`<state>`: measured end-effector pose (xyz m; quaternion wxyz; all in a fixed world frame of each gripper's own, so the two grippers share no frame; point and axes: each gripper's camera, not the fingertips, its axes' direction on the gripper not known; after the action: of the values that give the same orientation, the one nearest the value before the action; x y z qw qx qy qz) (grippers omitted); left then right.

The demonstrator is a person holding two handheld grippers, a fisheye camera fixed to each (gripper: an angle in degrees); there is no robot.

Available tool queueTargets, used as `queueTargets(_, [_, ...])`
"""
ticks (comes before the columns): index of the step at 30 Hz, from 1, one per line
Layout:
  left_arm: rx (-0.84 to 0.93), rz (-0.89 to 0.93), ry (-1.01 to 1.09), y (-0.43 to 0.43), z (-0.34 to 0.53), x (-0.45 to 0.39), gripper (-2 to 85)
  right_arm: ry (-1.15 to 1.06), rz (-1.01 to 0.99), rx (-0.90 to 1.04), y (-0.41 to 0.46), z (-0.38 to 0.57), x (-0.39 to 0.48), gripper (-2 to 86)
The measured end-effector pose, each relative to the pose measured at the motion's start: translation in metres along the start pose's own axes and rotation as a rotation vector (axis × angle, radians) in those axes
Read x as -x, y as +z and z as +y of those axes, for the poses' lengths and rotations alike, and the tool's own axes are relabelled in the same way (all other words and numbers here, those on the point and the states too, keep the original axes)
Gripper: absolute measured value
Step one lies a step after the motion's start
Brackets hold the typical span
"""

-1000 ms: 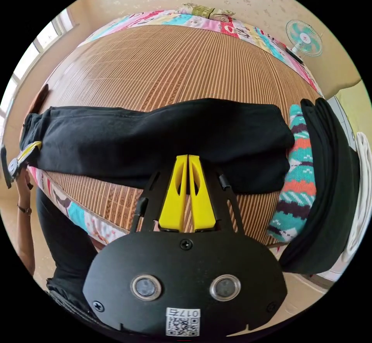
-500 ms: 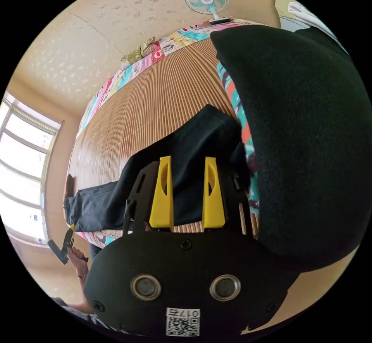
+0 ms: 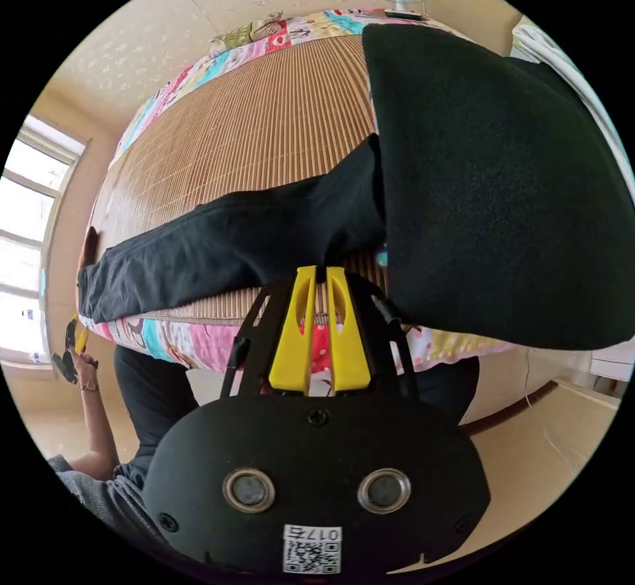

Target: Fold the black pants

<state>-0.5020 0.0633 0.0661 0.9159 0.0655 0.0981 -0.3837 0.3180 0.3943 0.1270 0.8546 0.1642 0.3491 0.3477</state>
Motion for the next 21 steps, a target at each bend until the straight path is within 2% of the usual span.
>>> queueTargets(3, [0.081, -0.008, -0.131, 0.03, -0.044, 0.038, 18.0, -0.01, -0.024, -0.061, -0.015, 0.014, 0.008, 1.7])
queueTargets(4, [0.143, -0.004, -0.184, 0.046, -0.054, 0.049, 16.9, -0.004, -0.048, -0.069, -0.017, 0.016, 0.007, 1.7])
queueTargets(7, [0.17, 0.031, -0.219, 0.046, -0.074, 0.043, 10.4, 0.022, -0.171, -0.107, -0.023, 0.024, 0.003, 1.7])
queueTargets(9, [0.173, 0.044, -0.069, 0.033, -0.091, 0.014, 6.7, 0.024, -0.238, -0.103, -0.024, 0.026, 0.002, 1.4])
queueTargets(11, [0.185, 0.16, 0.276, 0.002, -0.114, -0.042, 4.9, 0.028, -0.283, -0.073, -0.02, 0.025, 0.004, 1.1])
queueTargets(14, [0.117, 0.24, 0.603, -0.056, -0.13, -0.086, 4.2, -0.029, -0.354, -0.025, -0.01, 0.023, 0.023, 0.8])
queueTargets(16, [0.062, 0.185, 0.631, -0.08, -0.142, -0.08, 3.8, -0.07, -0.347, -0.012, -0.004, 0.021, 0.04, 0.7])
queueTargets(19, [0.01, -0.017, 0.522, -0.077, -0.16, -0.024, 3.7, -0.148, -0.296, -0.07, 0.003, 0.023, 0.07, 0.6])
queueTargets(21, [0.041, -0.107, 0.443, -0.057, -0.165, 0.018, 3.8, -0.198, -0.171, -0.117, 0.019, 0.026, 0.089, 0.6])
